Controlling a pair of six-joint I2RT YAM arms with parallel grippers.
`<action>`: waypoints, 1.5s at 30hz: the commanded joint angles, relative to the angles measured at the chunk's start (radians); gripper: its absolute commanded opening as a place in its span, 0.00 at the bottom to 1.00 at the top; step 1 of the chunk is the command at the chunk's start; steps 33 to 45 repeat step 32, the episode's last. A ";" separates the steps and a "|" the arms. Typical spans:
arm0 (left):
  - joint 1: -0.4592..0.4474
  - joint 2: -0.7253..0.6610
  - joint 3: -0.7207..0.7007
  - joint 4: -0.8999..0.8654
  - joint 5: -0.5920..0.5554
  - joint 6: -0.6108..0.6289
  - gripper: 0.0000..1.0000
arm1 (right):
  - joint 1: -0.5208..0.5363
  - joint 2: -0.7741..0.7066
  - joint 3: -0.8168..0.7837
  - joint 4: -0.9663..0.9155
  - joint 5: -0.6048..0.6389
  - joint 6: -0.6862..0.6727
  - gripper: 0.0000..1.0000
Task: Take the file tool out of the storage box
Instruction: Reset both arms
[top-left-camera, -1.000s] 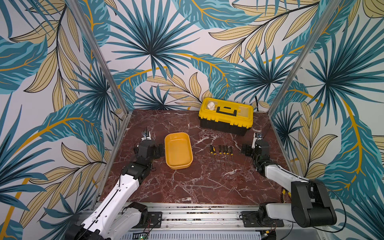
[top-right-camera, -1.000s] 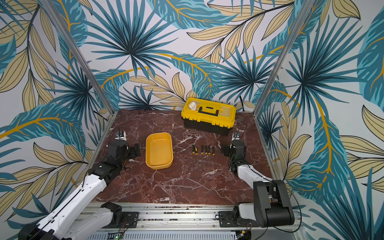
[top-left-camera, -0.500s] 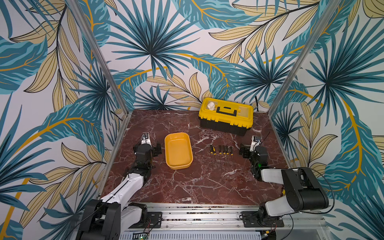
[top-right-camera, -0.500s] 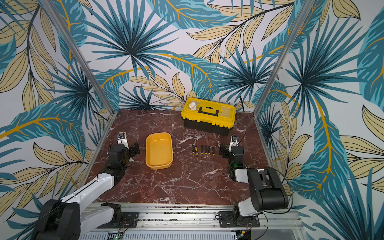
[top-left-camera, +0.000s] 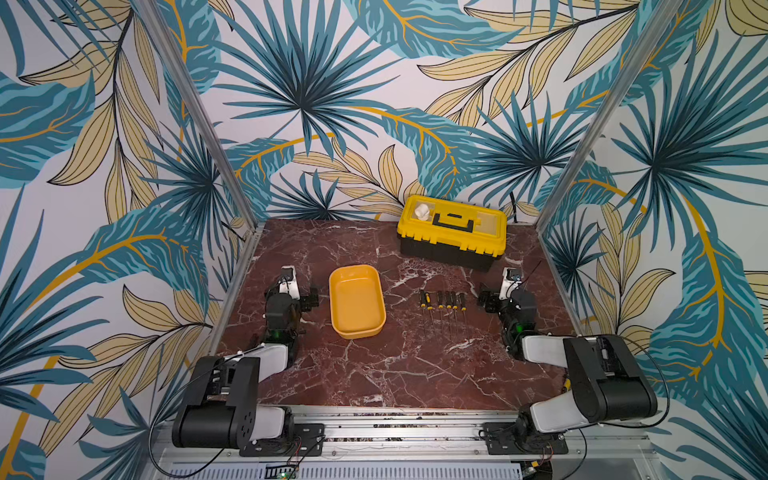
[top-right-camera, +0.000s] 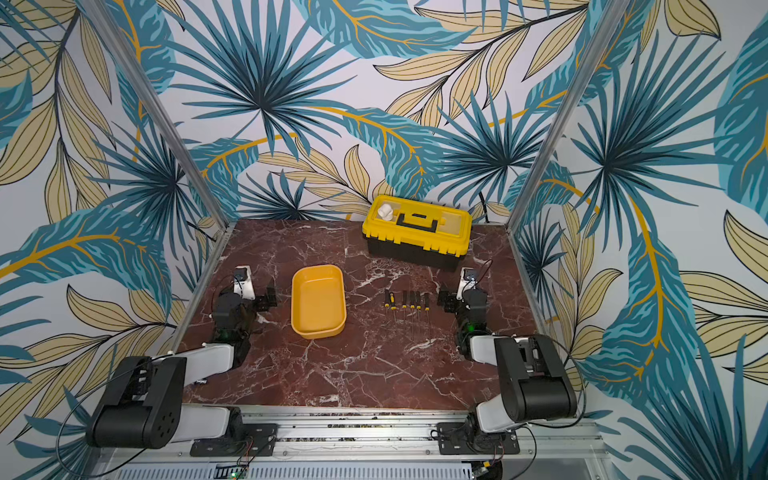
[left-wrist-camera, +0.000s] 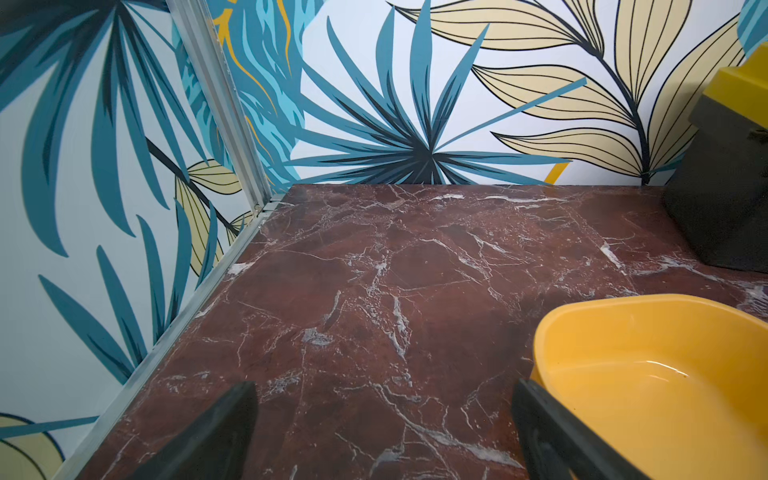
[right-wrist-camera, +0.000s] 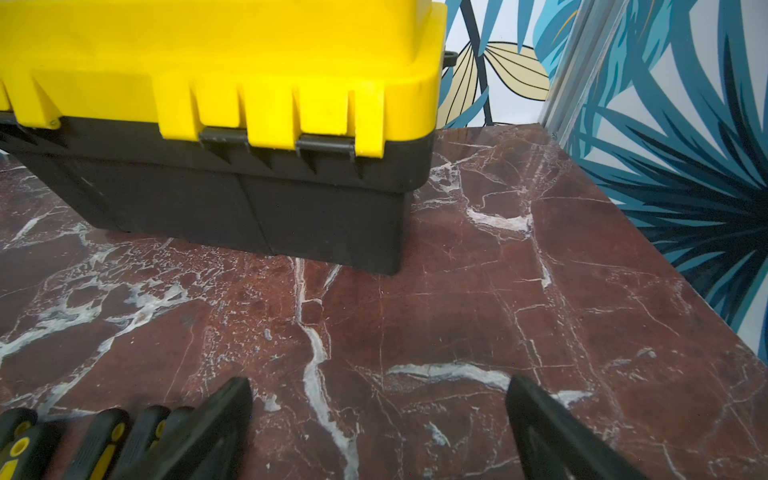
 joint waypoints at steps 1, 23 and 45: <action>0.030 0.067 -0.059 0.185 0.093 -0.017 1.00 | -0.004 0.002 0.009 -0.012 -0.008 -0.014 0.99; 0.044 0.170 0.033 0.100 0.179 -0.001 1.00 | -0.003 0.002 0.008 -0.012 -0.008 -0.014 1.00; 0.043 0.171 0.033 0.103 0.179 0.000 1.00 | -0.003 0.003 0.009 -0.012 -0.008 -0.014 0.99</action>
